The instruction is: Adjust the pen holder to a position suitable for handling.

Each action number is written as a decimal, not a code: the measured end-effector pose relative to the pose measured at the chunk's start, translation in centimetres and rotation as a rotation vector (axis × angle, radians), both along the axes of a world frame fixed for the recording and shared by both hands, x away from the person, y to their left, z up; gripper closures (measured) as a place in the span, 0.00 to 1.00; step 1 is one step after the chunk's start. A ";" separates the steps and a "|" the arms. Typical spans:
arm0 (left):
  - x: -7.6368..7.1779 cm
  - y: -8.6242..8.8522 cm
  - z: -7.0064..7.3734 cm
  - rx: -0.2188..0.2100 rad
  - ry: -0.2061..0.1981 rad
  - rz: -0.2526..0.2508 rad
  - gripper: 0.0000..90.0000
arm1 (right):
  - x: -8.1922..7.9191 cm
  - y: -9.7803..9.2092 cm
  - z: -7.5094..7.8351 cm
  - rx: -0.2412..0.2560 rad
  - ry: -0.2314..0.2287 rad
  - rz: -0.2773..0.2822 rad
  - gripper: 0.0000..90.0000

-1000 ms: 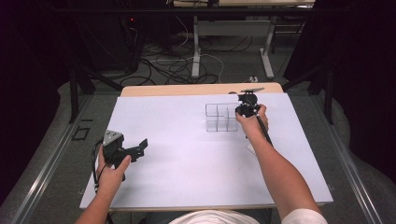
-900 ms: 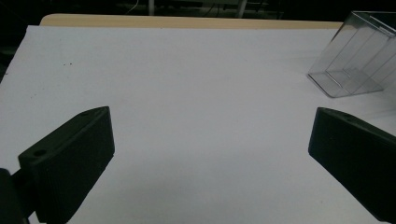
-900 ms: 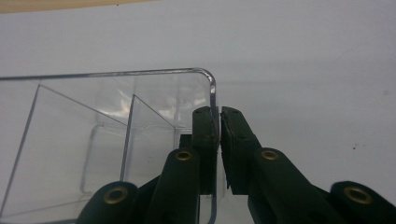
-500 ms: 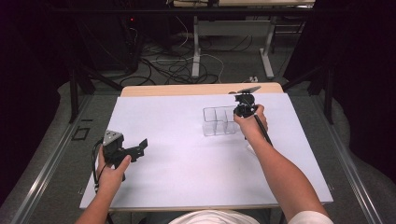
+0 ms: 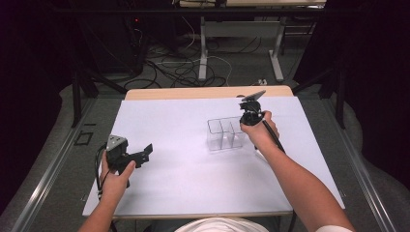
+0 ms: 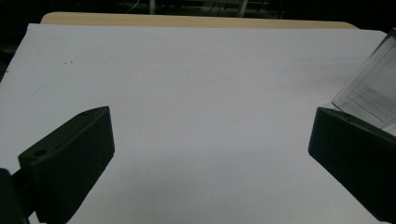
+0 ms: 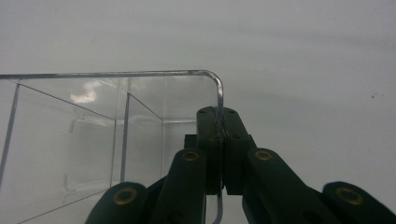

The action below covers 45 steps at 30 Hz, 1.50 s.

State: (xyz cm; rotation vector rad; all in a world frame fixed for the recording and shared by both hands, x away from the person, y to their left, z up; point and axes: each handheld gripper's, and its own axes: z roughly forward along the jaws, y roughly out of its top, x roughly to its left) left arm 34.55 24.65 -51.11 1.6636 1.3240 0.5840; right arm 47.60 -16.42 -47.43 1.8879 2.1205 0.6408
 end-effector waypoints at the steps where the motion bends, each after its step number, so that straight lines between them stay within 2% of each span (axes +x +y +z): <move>1: 0.0 0.0 0.0 0.000 0.000 0.000 0.01 | 0.0 0.0 0.0 0.000 0.000 0.000 0.98; 4: 0.0 0.0 0.0 0.001 -0.003 0.001 0.01 | -0.4 0.4 0.0 -0.008 0.025 0.018 0.98; 11: 0.0 0.0 0.0 0.004 -0.003 -0.004 0.01 | -0.7 1.8 0.1 -0.013 0.041 0.030 0.98; 12: 0.0 0.0 0.0 0.004 -0.004 -0.004 0.01 | -0.6 2.1 0.0 -0.005 0.031 0.031 0.98; 13: 0.0 0.0 0.0 0.004 -0.004 -0.005 0.01 | -0.6 2.4 0.2 -0.017 0.057 0.030 0.97; 14: 0.1 0.0 0.0 0.004 -0.004 -0.004 0.01 | -0.6 2.6 -0.1 0.005 0.015 0.039 0.97; 15: 0.1 0.0 0.0 0.004 -0.004 -0.005 0.01 | -0.5 3.2 0.1 -0.018 0.048 0.033 0.97; 21: 0.0 0.0 0.0 0.002 -0.002 -0.003 0.01 | -0.3 4.0 0.1 -0.004 0.052 0.040 0.96; 31: 0.1 0.0 0.0 0.005 -0.001 -0.002 0.01 | -0.6 3.7 0.0 0.026 0.062 0.063 0.95; 32: 0.1 0.0 0.0 0.005 -0.001 -0.002 0.01 | -0.7 3.6 -0.1 0.037 0.066 0.050 0.95; 33: 0.1 0.0 0.0 0.005 -0.001 -0.002 0.01 | -0.7 3.4 -0.1 0.029 0.069 0.069 0.95; 37: 0.1 0.0 -0.1 0.005 0.000 -0.001 0.01 | -1.0 3.1 -0.2 0.055 0.057 0.073 0.94; 39: 0.1 0.0 -0.1 0.005 0.000 -0.001 0.01 | -1.2 2.6 -0.3 0.097 0.054 0.077 0.92; 41: 0.1 0.0 -0.1 0.005 0.000 0.000 0.01 | -1.3 2.5 -0.2 0.110 0.059 0.079 0.91; 45: 0.1 0.0 -0.1 0.005 0.001 0.000 0.01 | -1.8 1.9 0.1 0.161 0.024 0.104 0.86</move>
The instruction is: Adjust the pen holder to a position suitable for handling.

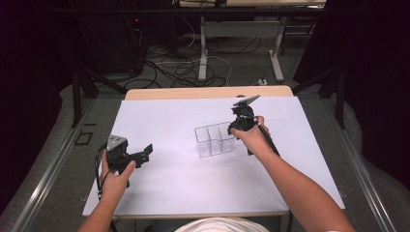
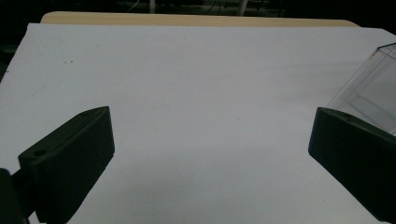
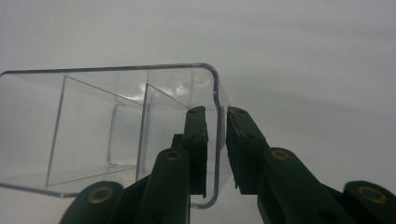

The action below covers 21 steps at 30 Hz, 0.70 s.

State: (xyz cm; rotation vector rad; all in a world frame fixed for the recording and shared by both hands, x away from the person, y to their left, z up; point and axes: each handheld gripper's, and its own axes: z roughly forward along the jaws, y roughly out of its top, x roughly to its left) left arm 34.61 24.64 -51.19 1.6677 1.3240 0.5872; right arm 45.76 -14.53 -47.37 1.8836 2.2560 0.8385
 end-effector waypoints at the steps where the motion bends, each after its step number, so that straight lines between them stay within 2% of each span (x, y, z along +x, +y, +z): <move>1: 0.0 0.0 0.0 0.001 0.001 0.000 0.01 | -0.1 -0.1 0.1 0.002 -0.001 0.003 0.86; 6: 0.0 0.0 0.0 0.003 0.000 -0.002 0.01 | -0.7 -0.9 0.6 0.055 -0.065 0.013 0.84; 8: 0.0 -0.1 0.0 0.003 -0.001 -0.002 0.01 | -1.0 -1.3 0.9 0.048 -0.082 0.034 0.83; 9: 0.0 0.0 0.0 0.003 -0.001 -0.001 0.01 | -1.4 -1.6 1.3 0.067 -0.114 0.036 0.83; 10: 0.0 0.0 0.0 0.002 -0.001 0.000 0.01 | -1.4 -1.6 1.3 0.067 -0.114 0.036 0.83; 12: 0.0 0.0 0.0 0.003 0.002 0.000 0.01 | -1.8 -1.9 1.5 0.078 -0.142 0.038 0.86; 16: 0.0 -0.1 0.0 0.003 0.002 -0.001 0.01 | -2.5 -2.4 1.2 0.029 -0.219 0.047 0.95; 19: 0.0 -0.2 0.0 0.007 0.005 -0.005 0.01 | -2.6 -2.5 0.2 0.012 -0.248 0.063 1.00; 21: 0.0 -0.2 -0.1 0.013 0.003 -0.006 0.01 | -2.5 -2.3 -0.6 -0.013 -0.267 0.072 1.00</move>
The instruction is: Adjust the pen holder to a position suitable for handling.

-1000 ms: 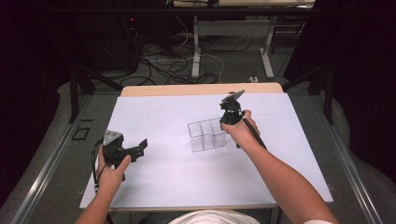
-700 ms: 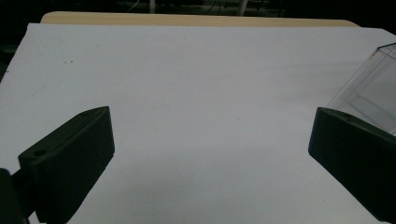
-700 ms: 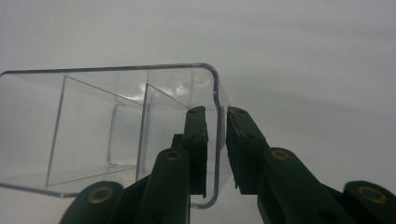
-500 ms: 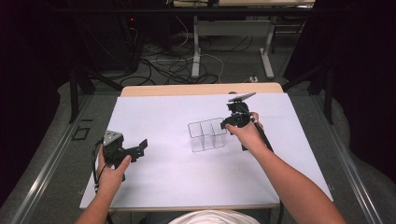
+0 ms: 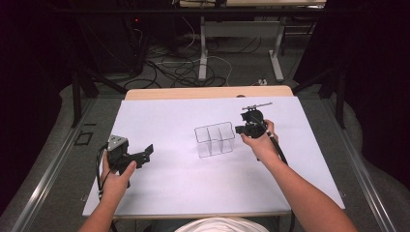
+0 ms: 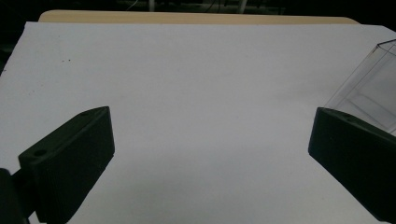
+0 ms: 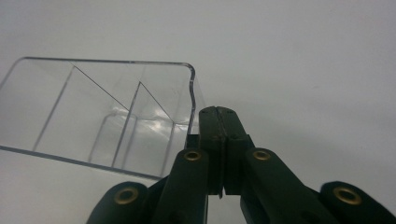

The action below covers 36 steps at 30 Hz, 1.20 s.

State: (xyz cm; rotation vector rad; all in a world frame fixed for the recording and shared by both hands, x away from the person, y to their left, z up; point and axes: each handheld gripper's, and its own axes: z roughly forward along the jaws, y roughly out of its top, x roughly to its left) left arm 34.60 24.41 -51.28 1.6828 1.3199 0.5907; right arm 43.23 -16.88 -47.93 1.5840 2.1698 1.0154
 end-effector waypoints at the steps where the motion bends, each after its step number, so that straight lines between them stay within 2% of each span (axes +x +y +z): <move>1: 0.0 0.0 0.0 0.001 0.001 0.000 0.01 | 0.0 0.3 -0.7 -0.012 -0.007 0.015 1.00; 4: 0.0 0.0 0.0 -0.002 0.004 0.001 0.01 | 0.0 0.4 -1.3 -0.040 0.005 0.030 1.00; 5: 0.0 0.0 0.0 -0.002 0.004 0.001 0.01 | -0.2 0.4 -1.5 -0.038 -0.011 0.033 1.00; 7: 0.0 0.0 -0.1 -0.003 0.006 0.001 0.01 | -0.3 0.2 -1.6 -0.015 0.010 0.028 1.00; 8: 0.0 0.0 -0.1 -0.004 0.006 0.001 0.01 | -0.6 0.0 -1.8 0.029 0.039 0.028 1.00; 9: 0.1 0.0 -0.1 -0.004 0.008 0.000 0.01 | -0.6 0.0 -1.8 0.029 0.039 0.028 1.00; 11: 0.1 -0.1 -0.1 0.000 0.009 -0.002 0.01 | -0.8 0.0 -1.7 0.046 0.071 0.033 1.00; 12: 0.1 -0.1 -0.1 -0.001 0.007 -0.001 0.01 | -1.1 0.1 -1.7 0.059 0.067 0.045 1.00; 15: 0.0 -0.2 -0.1 -0.001 0.006 0.000 0.01 | -1.7 0.6 -1.5 0.036 0.055 0.057 1.00; 19: 0.0 -0.1 -0.1 0.001 0.008 -0.001 0.01 | -2.1 0.8 -1.4 0.038 0.053 0.061 1.00; 26: 0.1 -0.1 0.0 0.003 0.003 -0.005 0.01 | -2.1 0.7 -1.6 0.048 0.049 0.058 1.00; 31: 0.1 0.0 -0.1 0.003 0.008 -0.003 0.01 | -2.1 0.3 -1.3 0.064 0.034 0.081 1.00; 36: 0.2 0.0 -0.2 0.000 0.013 -0.004 0.01 | -2.2 -0.3 -0.8 0.087 -0.006 0.115 0.92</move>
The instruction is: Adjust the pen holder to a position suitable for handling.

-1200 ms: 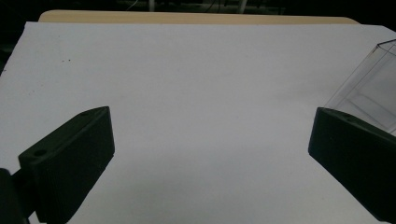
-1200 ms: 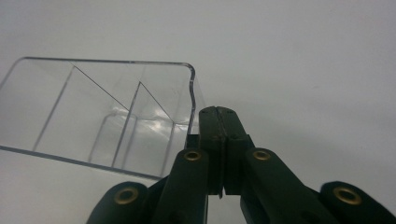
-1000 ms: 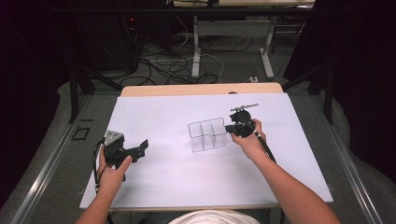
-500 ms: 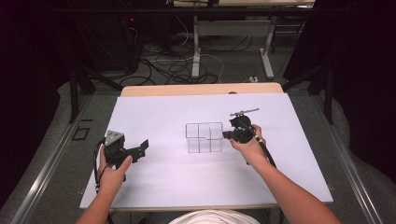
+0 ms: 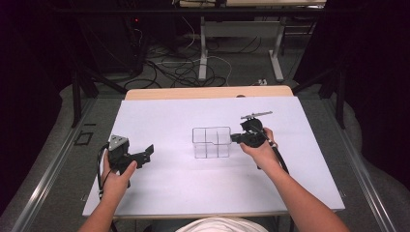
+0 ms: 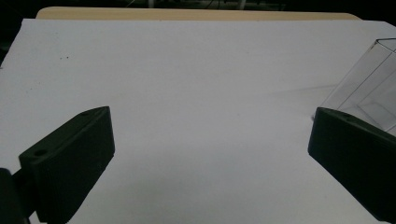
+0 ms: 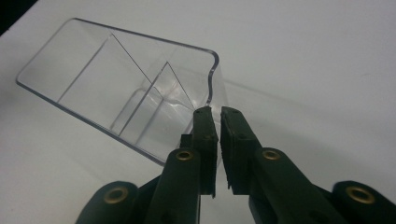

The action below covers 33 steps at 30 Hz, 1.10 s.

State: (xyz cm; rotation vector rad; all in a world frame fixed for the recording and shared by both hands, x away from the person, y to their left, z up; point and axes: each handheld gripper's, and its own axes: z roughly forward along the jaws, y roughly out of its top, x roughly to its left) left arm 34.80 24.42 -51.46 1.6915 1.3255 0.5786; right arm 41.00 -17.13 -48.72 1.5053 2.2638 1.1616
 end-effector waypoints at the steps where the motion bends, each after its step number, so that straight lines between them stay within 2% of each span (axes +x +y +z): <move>1: 0.0 0.0 0.0 -0.001 0.000 0.000 0.01 | 0.0 -0.2 0.1 0.004 -0.021 0.004 0.89; 4: 0.1 0.1 0.0 -0.005 0.001 0.008 0.01 | -0.1 -1.1 0.6 0.014 -0.080 0.028 0.81; 6: 0.1 0.2 -0.1 -0.008 0.008 0.012 0.01 | -0.1 -1.6 0.7 0.014 -0.099 0.039 0.75; 8: 0.2 0.3 0.0 -0.007 0.006 0.014 0.01 | -0.1 -2.2 0.9 -0.011 -0.132 0.052 0.69; 10: 0.1 0.3 0.0 -0.005 0.006 0.013 0.01 | -0.1 -2.7 1.0 -0.032 -0.125 0.071 0.64; 14: 0.0 0.4 0.2 -0.009 0.001 0.016 0.01 | -0.1 -4.1 1.2 -0.051 -0.150 0.104 0.53; 15: 0.0 0.4 0.2 -0.012 -0.001 0.017 0.01 | 0.0 -4.3 1.3 -0.068 -0.168 0.109 0.51; 16: 0.0 0.4 0.2 -0.012 -0.002 0.017 0.01 | -0.1 -4.5 1.3 -0.085 -0.168 0.109 0.49; 18: 0.0 0.4 0.2 -0.011 0.001 0.016 0.01 | -0.1 -5.0 1.3 -0.150 -0.187 0.112 0.47; 23: -0.2 0.3 0.3 -0.007 0.001 0.006 0.01 | -0.3 -5.6 1.5 -0.215 -0.174 0.144 0.44; 25: -0.2 0.3 0.3 -0.009 0.000 0.006 0.01 | -0.3 -5.8 1.6 -0.269 -0.171 0.139 0.39; 28: -0.2 0.4 0.4 -0.013 0.000 0.006 0.01 | -0.2 -6.2 1.6 -0.313 -0.164 0.159 0.32; 30: -0.2 0.4 0.4 -0.012 0.002 0.006 0.01 | -0.1 -6.4 1.5 -0.317 -0.146 0.163 0.27; 33: -0.2 0.4 0.4 -0.012 0.002 0.005 0.02 | 0.0 -6.9 1.4 -0.301 -0.119 0.141 0.21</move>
